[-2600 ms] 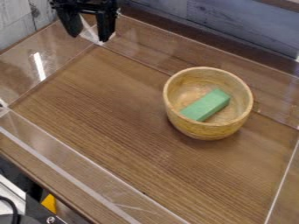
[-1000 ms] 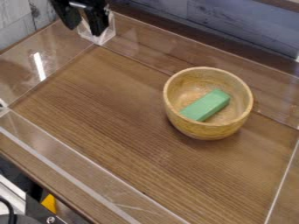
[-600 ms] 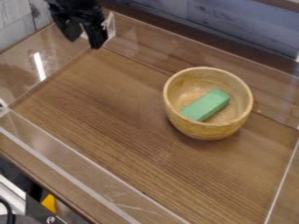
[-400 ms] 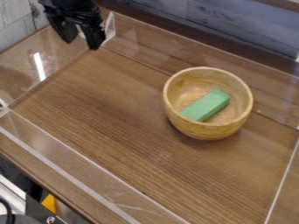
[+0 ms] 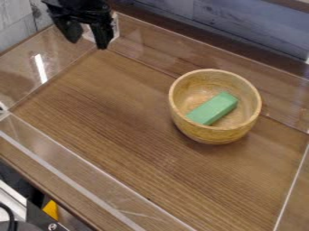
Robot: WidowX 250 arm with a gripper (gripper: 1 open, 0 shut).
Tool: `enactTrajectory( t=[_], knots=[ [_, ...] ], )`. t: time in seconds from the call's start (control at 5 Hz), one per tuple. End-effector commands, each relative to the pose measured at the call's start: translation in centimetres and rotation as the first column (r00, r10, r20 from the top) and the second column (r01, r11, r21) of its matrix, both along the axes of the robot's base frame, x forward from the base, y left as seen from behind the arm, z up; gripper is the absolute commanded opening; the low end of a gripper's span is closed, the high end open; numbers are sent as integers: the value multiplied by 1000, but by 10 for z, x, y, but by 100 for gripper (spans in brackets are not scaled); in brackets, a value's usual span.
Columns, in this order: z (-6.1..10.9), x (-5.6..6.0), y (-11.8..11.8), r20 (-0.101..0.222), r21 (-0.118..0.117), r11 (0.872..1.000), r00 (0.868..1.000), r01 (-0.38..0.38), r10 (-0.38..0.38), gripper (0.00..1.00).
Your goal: Put the green block in the brown bowl
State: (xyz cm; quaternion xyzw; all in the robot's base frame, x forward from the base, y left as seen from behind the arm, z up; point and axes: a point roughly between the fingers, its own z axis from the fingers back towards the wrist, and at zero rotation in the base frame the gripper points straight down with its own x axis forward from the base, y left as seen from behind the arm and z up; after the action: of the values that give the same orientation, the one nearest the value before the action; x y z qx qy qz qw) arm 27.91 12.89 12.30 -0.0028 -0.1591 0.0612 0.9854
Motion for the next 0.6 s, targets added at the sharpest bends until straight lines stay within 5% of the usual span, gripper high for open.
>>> enactTrajectory(
  t=[0.0,0.2,0.4],
  knots=[
    [2,8,5,35,18,1000,999,-1,0,100],
    [-3,10,6,27,14,999,999,44,-44,100],
    [3,5,6,21,7,998,998,67,-67,0]
  ],
)
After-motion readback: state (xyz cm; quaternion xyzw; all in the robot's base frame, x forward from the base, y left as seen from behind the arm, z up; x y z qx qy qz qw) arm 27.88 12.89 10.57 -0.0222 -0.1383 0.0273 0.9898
